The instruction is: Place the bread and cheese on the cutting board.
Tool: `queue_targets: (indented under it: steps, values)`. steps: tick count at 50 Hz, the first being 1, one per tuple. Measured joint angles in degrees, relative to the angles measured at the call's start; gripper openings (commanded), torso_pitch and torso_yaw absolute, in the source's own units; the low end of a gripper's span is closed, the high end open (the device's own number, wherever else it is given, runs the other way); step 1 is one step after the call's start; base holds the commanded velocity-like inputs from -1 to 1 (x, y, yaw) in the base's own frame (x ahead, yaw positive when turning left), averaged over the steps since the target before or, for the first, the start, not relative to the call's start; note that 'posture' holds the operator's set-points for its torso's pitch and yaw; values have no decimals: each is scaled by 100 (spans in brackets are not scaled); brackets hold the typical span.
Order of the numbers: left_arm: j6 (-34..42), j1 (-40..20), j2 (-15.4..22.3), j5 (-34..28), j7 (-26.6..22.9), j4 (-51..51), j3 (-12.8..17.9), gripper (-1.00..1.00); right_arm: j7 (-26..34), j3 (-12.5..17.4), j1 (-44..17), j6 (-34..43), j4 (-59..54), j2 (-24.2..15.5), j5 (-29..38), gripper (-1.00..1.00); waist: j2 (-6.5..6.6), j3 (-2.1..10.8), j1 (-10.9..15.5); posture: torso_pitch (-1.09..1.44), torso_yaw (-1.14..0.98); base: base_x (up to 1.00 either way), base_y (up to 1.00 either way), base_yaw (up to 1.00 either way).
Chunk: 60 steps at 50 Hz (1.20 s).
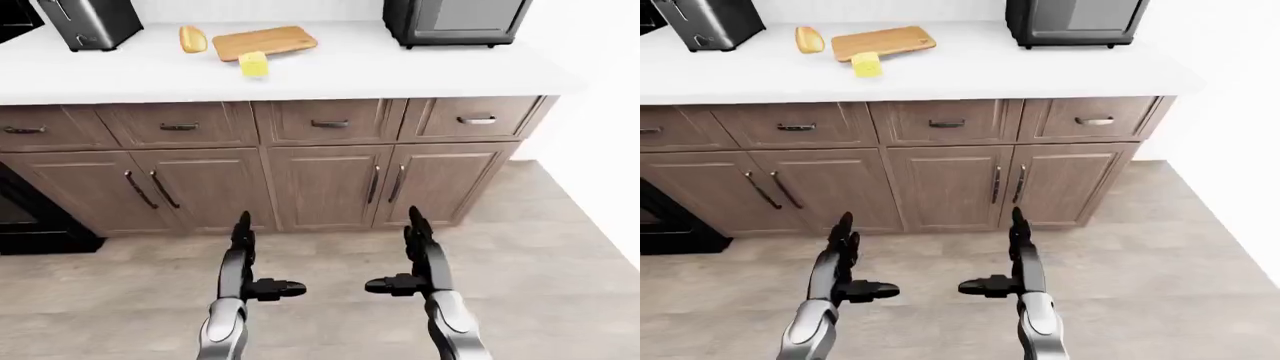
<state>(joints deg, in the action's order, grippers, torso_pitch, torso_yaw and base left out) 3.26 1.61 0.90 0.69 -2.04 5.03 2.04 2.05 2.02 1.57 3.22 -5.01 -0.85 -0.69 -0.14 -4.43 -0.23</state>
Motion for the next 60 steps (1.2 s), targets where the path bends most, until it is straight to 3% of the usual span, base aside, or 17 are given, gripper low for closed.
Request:
queue_targets:
  steps: [1,3,5,7,20,24,27,30,33,36,38,44,51,60]
  values:
    - [-19,-1,4,18,-4,-93,15,100,10,4,-2,2,101,-5,-21,100,-22,57,-7,0,0,0,0,0]
    - [-174,-93,17,33,2,-356,35,100,12,44,-93,-79,401,-23,-56,100,-19,342,36,0,0,0,0,0]
    - [-341,-130,10,37,3,-329,34,100,6,41,-127,-187,412,-8,-68,100,-56,237,45,0,0,0,0,0]
    - [-361,-97,2,48,-5,-191,22,100,23,30,-112,-202,281,-21,-76,100,-52,312,45,0,0,0,0,0]
    - [-182,-156,11,105,-1,-162,39,100,46,51,-130,-7,331,-16,-99,100,-24,403,45,0,0,0,0,0]
    - [8,-518,121,188,23,6,170,100,-37,96,-378,268,405,-43,-159,100,-28,392,49,0,0,0,0,0]
    - [588,-1100,236,111,104,-145,242,100,-139,103,-821,932,749,-98,-156,100,-23,344,54,0,0,0,0,0]
    - [1477,-2277,515,160,173,-333,342,100,-256,220,-1736,1920,1233,-238,-264,100,-38,320,58,0,0,0,0,0]
    - [2115,-3519,845,344,139,-384,599,100,-368,371,-2754,2538,1307,-488,-411,100,-34,398,36,0,0,0,0,0]
    - [2170,-4250,1241,555,85,-158,702,100,-443,518,-3652,2742,836,-789,-515,100,7,480,23,0,0,0,0,0]
    - [2325,-4628,1523,589,15,77,717,100,-512,700,-4325,3078,436,-1028,-677,100,39,445,31,0,0,0,0,0]
    - [2874,-5846,2175,402,-205,1120,752,100,-588,773,-5971,3951,-91,-1709,-904,100,20,256,41,0,0,0,0,0]
    - [3076,-6487,2522,297,-472,1153,821,100,-512,789,-6635,4138,-500,-1973,-1134,100,-22,198,39,0,0,0,0,0]
    - [3037,-6193,2563,219,-578,1094,894,100,-506,810,-6466,3977,-763,-2133,-1182,100,8,136,59,0,0,0,0,0]
